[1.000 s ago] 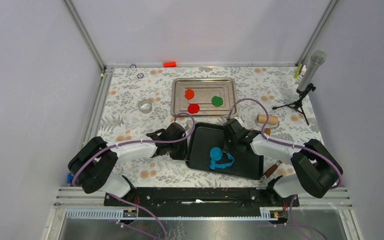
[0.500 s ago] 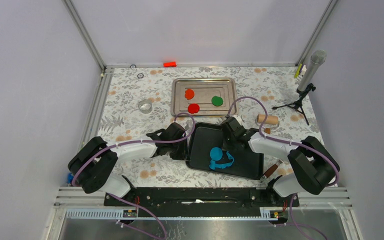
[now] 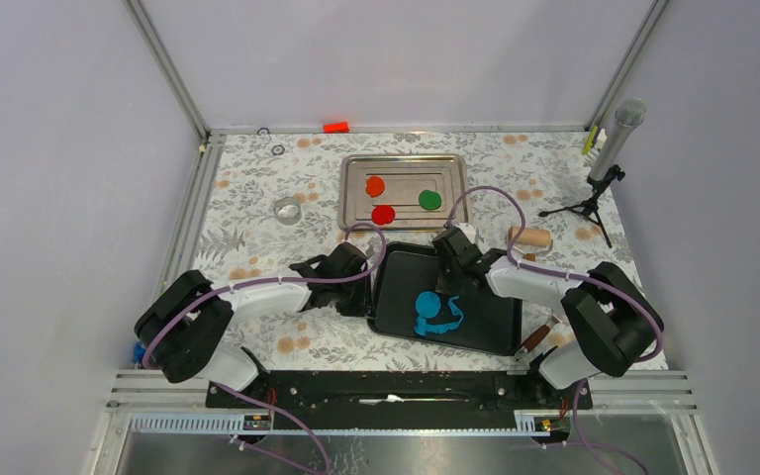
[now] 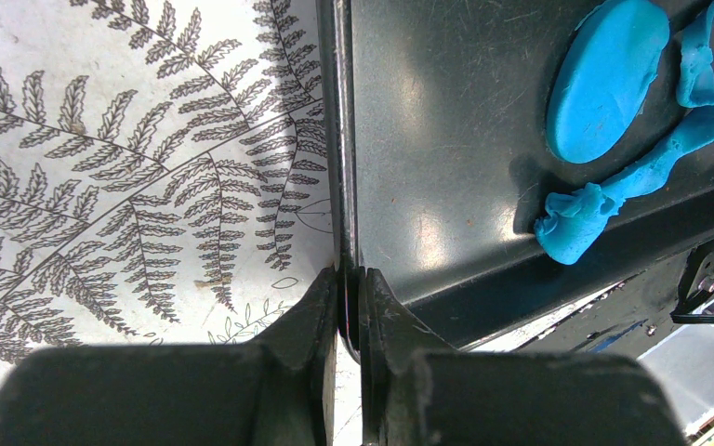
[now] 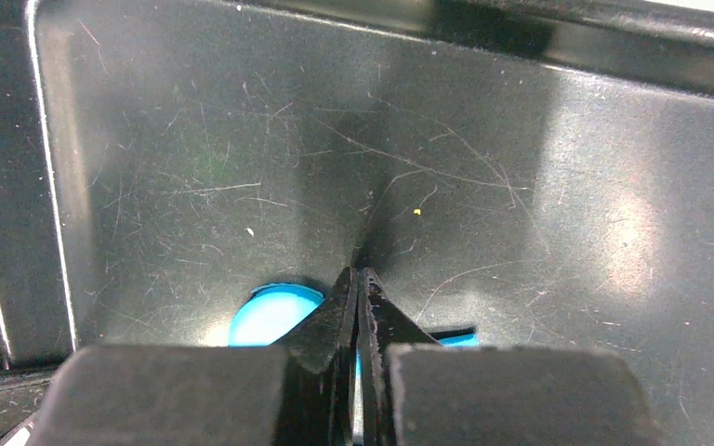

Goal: Roll out the dumpling wrappers from the dough
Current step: Remove the dumpling wrapper from the work surface.

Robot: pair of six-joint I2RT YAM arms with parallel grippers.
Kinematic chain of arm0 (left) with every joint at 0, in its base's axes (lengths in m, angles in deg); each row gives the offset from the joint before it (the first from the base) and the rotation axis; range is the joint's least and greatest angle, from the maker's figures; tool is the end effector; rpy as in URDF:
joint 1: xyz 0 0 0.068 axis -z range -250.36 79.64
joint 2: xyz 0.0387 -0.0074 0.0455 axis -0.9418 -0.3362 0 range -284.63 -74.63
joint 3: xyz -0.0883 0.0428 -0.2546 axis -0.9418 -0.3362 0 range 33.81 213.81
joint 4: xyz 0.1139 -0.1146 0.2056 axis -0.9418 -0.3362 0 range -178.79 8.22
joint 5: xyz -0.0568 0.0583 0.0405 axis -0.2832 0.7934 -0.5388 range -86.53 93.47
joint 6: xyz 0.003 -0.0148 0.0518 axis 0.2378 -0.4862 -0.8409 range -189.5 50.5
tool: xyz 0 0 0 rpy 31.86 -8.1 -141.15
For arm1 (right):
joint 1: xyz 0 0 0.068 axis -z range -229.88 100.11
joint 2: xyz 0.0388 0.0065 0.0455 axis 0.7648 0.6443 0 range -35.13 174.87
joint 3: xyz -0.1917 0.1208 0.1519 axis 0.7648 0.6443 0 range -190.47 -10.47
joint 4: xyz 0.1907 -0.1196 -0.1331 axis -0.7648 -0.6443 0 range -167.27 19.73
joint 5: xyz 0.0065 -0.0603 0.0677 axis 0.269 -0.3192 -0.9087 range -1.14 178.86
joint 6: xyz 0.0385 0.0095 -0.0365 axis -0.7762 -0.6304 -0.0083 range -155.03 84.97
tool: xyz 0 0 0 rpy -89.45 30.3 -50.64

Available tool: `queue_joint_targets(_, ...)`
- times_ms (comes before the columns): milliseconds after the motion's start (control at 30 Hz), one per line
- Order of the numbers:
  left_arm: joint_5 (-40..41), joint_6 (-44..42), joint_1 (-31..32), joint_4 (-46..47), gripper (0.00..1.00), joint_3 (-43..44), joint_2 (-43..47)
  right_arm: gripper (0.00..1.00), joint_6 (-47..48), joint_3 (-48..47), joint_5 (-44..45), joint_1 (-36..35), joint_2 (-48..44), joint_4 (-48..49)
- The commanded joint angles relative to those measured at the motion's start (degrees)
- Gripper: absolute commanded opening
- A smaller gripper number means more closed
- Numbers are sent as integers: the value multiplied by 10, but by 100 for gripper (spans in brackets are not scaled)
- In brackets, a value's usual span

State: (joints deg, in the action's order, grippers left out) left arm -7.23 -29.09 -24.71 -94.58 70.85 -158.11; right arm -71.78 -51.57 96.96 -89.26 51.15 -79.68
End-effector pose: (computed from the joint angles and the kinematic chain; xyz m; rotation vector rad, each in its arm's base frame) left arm 0.1758 -0.1892 0.1459 0.1991 2.7804 -0.7139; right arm 0.2208 0.1747 0.1564 -0.0007 2.5481 0.3595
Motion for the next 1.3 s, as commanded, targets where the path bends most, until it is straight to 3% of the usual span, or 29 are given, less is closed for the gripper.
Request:
queue_joint_targets(0,18,-36,4,-62,0,-23,-30,0,3,-10,42,2,16,-9)
queue_joint_targets(667,14,-37,4,-59,0,-20,-37,0,26,63,58,5,-111,-88)
queue_joint_targets(933,14,-38,5,-61,0,-18,-37,0,25,51,57,5,-139,-90)
queue_joint_targets(1100,13,-37,5,-62,0,-17,-36,0,26,12,35,4,-125,-60)
queue_joint_targets(1267,14,-36,5,-67,0,-16,-34,0,33,-39,0,4,-52,-44)
